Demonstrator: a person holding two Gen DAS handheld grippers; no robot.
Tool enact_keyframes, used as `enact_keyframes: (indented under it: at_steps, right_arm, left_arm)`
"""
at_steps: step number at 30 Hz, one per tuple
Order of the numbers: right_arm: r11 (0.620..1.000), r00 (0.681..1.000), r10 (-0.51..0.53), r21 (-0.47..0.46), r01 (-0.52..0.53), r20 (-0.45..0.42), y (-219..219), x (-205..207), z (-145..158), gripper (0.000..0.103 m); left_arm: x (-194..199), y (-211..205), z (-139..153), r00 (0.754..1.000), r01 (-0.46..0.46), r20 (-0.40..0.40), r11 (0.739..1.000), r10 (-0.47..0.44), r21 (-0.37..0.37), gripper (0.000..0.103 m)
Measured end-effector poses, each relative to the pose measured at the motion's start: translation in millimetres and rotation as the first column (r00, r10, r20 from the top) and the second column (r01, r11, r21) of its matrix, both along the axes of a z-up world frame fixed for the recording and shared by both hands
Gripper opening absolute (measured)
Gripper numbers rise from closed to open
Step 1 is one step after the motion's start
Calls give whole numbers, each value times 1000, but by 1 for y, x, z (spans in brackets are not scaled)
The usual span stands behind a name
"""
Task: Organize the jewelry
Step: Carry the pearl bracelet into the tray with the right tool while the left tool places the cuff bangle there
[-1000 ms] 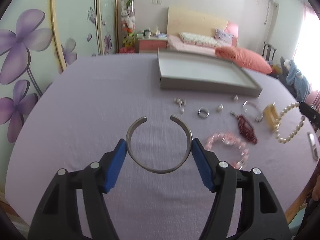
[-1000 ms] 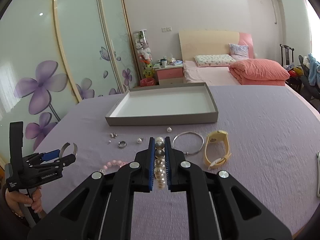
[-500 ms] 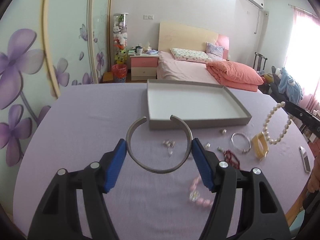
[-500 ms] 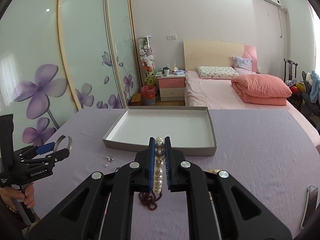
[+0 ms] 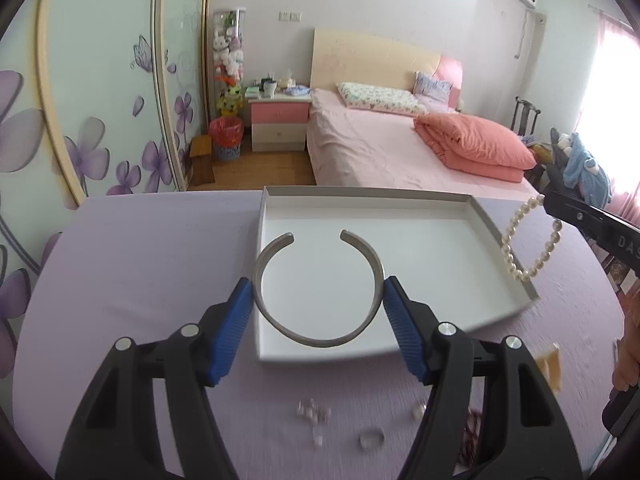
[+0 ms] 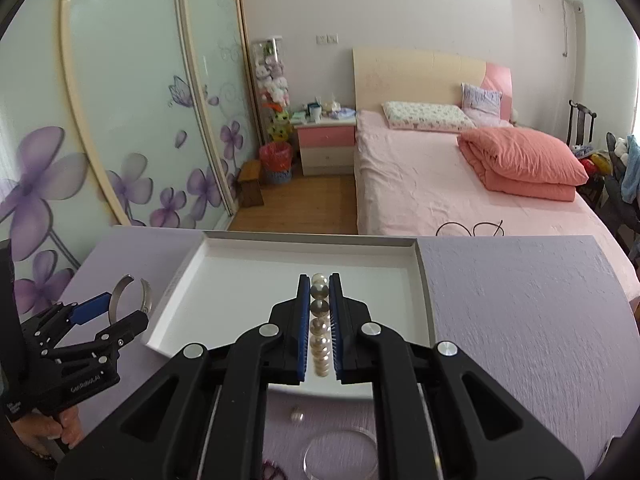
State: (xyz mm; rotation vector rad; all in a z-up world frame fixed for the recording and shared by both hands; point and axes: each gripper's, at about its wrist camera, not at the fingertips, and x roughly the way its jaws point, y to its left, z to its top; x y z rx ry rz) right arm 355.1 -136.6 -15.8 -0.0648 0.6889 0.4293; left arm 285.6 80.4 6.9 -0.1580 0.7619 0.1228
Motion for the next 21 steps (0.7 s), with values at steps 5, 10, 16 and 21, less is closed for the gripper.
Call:
enact_keyframes:
  at_steps: [5,10,16,21]
  right_arm:
    - [999,994,-34,-6,33,-102,17,45,-29,10]
    - [995,974,-96,2,99,-205,18,83,-53,10]
    - [989,938,-139,2,147,-317,14,104,-74,10]
    - [988,939,-143,14,155,-314,8,99,-69,49]
  left_arm:
    - [46,6,-18,998,-18,-52,1000,18,-3,66]
    - [75,6,-31,996,-11,-92,1000,12,12,66]
    - [95,10,-43,993,-8,-121,1000,10,20,66]
    - [106,11,-50,991,0,-137,1000,2,13,66]
